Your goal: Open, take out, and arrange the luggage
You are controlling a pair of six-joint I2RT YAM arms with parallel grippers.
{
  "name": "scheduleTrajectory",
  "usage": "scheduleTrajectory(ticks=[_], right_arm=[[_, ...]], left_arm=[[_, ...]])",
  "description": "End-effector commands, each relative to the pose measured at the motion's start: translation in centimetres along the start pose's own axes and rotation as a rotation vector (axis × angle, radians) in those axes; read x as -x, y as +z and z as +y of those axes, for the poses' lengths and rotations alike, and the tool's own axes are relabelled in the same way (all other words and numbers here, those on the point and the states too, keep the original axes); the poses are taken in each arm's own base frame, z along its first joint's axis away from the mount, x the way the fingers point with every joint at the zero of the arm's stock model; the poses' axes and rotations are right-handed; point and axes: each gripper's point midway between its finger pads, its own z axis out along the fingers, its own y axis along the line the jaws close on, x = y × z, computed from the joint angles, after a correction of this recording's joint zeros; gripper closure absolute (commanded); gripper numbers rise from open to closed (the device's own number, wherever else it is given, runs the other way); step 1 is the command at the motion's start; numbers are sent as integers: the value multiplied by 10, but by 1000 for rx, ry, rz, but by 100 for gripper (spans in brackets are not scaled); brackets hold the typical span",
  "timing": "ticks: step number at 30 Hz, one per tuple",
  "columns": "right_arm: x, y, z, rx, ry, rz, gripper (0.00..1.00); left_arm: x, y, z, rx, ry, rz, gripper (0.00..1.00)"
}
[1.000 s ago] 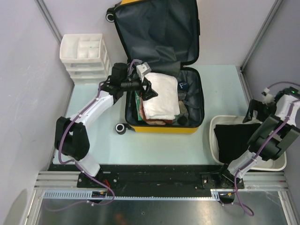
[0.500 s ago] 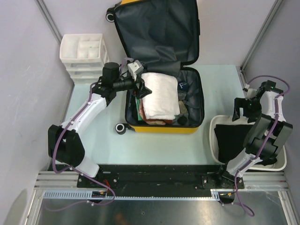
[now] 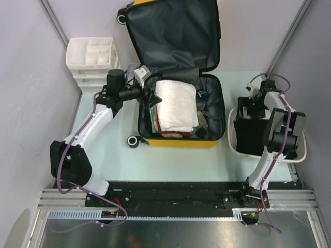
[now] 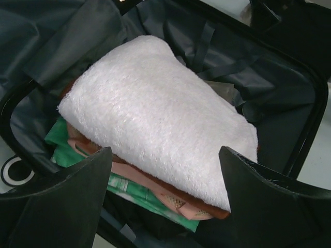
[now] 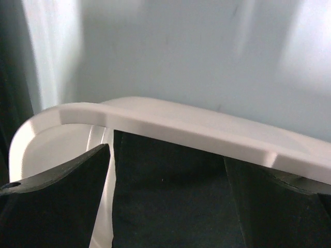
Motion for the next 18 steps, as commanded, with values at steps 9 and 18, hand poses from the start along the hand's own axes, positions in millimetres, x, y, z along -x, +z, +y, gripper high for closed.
scheduleTrajectory(ticks=[9, 18], right_arm=[[126, -43, 8, 45, -107, -279, 4], [101, -144, 135, 276, -389, -564, 4]], left_arm=[[10, -17, 5, 73, -45, -20, 11], [-11, -19, -2, 63, -146, 32, 11]])
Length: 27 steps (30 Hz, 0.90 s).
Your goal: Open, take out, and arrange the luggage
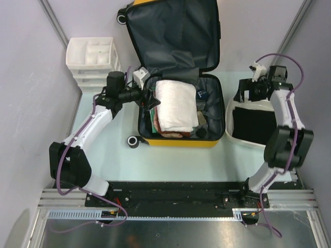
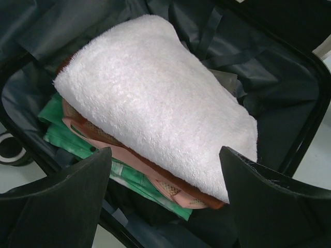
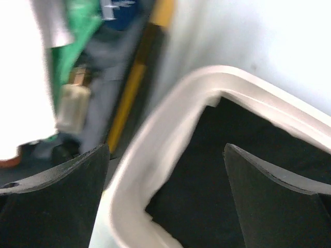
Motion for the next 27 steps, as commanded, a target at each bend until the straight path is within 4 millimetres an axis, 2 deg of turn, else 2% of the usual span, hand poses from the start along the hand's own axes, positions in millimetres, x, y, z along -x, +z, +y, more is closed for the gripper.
scheduleTrajectory(ticks=[1, 2, 3, 4, 5, 6, 7, 8, 10, 12, 13, 15, 16, 18, 19, 22, 23, 26, 27], right_arm=[[38, -34, 121, 201, -306, -229, 4], [39, -39, 145, 222, -364, -253, 4], [30, -34, 160, 243, -398, -243, 5], [32, -30, 173, 256, -440, -266, 5], [25, -27, 207, 321, -502, -268, 7], [14, -21, 219, 349, -528, -258, 7], [17, -18, 234, 375, -586, -298, 8], [8, -15, 258, 427, -633, -301, 13], [-3, -7, 280, 479, -713, -326, 16], [-14, -1, 300, 539, -744, -320, 22], [-13, 1, 304, 549, -720, -322, 23], [-13, 5, 303, 556, -691, -319, 24], [-11, 6, 301, 552, -679, -320, 25], [-8, 4, 293, 550, -658, -322, 25], [-8, 0, 290, 553, -657, -321, 25], [-8, -5, 278, 544, -648, -318, 25], [-8, -6, 275, 536, -646, -317, 25], [-5, -12, 268, 519, -646, -329, 19], [-5, -13, 266, 510, -647, -328, 18]], left_arm=[[3, -11, -13, -22, -141, -10, 11], [2, -11, -18, -43, -146, -10, 12], [5, -15, -25, -60, -126, -19, 14], [-4, -15, -35, -94, -54, -10, 15], [-6, -18, -41, -107, 4, -15, 15], [-3, -26, -48, -115, 70, -32, 16], [-11, -27, -48, -118, 127, -26, 16], [-11, -29, -48, -114, 142, -30, 18], [-13, -35, -52, -142, 221, -43, 20], [-19, -41, -68, -199, 332, -63, 24], [-29, -40, -79, -225, 466, -66, 27], [-40, -36, -84, -222, 603, -49, 35], [-47, -29, -94, -258, 732, -49, 38], [-55, -20, -98, -272, 820, -31, 44], [-55, -13, -106, -303, 889, -38, 46], [-60, 4, -113, -352, 976, -31, 51], [-67, 11, -114, -375, 977, -18, 51], [-70, 23, -114, -399, 1044, -13, 50], [-77, 29, -112, -412, 1058, 2, 50]])
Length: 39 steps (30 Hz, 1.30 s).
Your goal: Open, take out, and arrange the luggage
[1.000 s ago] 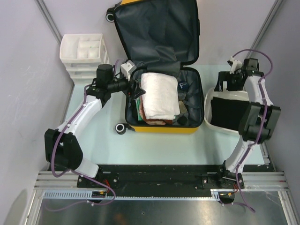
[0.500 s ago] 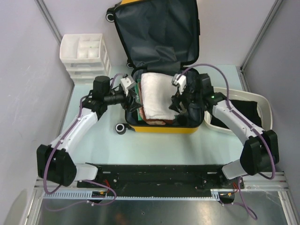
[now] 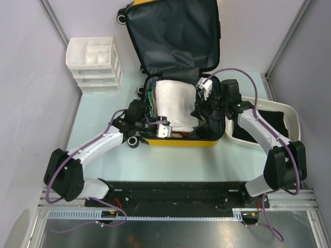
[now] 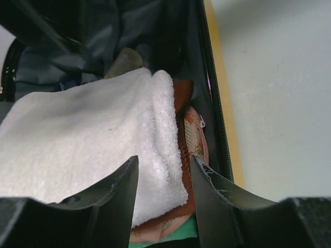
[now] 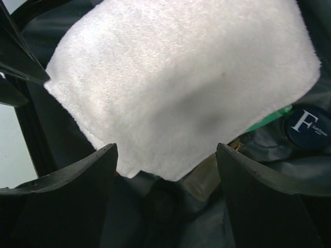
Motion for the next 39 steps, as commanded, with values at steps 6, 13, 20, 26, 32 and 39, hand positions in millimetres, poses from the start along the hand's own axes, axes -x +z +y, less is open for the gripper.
scheduleTrajectory(ticks=[6, 13, 20, 26, 32, 39], right_arm=[[20, -24, 5, -26, -79, -52, 5], [17, -24, 12, -26, -143, -71, 2], [22, -19, 23, -15, -250, -150, 0], [35, -1, 48, 23, -351, -223, 1], [37, 23, 51, -66, -433, -229, 0], [34, 49, 22, -212, -514, -223, 1]], left_arm=[[-21, 27, 20, -38, 243, 54, 43], [-28, 32, 27, -37, 242, 78, 68], [-2, 25, 52, 15, 170, 8, 100], [33, 15, 70, 49, 124, -76, 100], [41, 10, 82, 68, 92, -96, 100], [48, 2, 97, 84, 56, -133, 100]])
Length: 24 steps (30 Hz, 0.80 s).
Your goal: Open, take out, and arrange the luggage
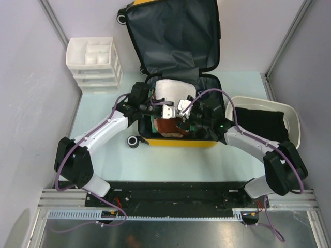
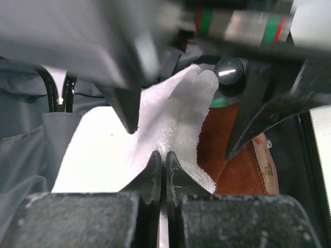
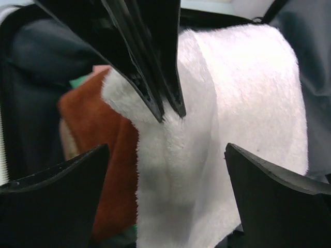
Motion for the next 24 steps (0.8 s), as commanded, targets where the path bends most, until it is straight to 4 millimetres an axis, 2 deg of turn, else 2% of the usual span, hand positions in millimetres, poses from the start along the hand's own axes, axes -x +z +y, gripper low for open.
scheduleTrajectory(ticks=[1, 3, 5, 6, 7, 8, 9, 10, 11, 12, 13, 14, 15, 16, 17, 18, 19, 20, 21, 24], right_arm=[[-4, 12, -37, -169, -113, -4, 3], [-1, 14, -46, -203, -155, -17, 10], [-1, 16, -51, -223, -178, -20, 32], [4, 16, -56, -243, -195, -37, 50], [7, 16, -61, -259, -199, -42, 57], [10, 15, -67, -277, -197, -44, 65], [22, 13, -75, -298, -179, -68, 84], [27, 10, -82, -314, -160, -78, 94], [33, 6, -88, -320, -139, -80, 100], [40, 3, -92, -320, -116, -89, 100], [57, -1, -102, -326, -74, -119, 100], [59, -5, -103, -302, -33, -108, 100], [68, -13, -109, -305, 9, -122, 100], [86, -19, -116, -298, 72, -161, 100], [83, -24, -112, -240, 135, -142, 100], [87, -29, -112, -225, 178, -139, 100], [107, -35, -117, -211, 245, -173, 100], [103, -38, -113, -183, 317, -139, 100], [105, -45, -119, -184, 369, -137, 100], [116, -63, -116, -110, 596, -128, 100]], left_arm=[[31, -12, 28, 45, 9, -90, 100], [33, -14, 32, 52, 5, -97, 100], [36, -16, 33, 54, -1, -105, 100], [37, -17, 35, 58, -4, -106, 100], [38, -18, 37, 65, -11, -104, 97], [39, -20, 38, 71, -33, -104, 88], [40, -25, 44, 90, -44, -99, 76], [41, -27, 47, 99, -63, -98, 50], [42, -31, 50, 112, -121, -98, 42], [45, -40, 62, 148, -143, -97, 36], [46, -46, 69, 176, -176, -95, 25], [47, -52, 74, 195, -256, -106, 23], [49, -66, 91, 244, -285, -112, 21], [51, -74, 101, 277, -314, -122, 20], [53, -82, 108, 303, -388, -139, 19], [56, -97, 123, 351, -399, -148, 18], [59, -104, 133, 386, -410, -160, 17], [62, -112, 141, 421, -454, -170, 17], [64, -124, 152, 457, -454, -176, 16], [65, -135, 162, 515, -461, -171, 14]])
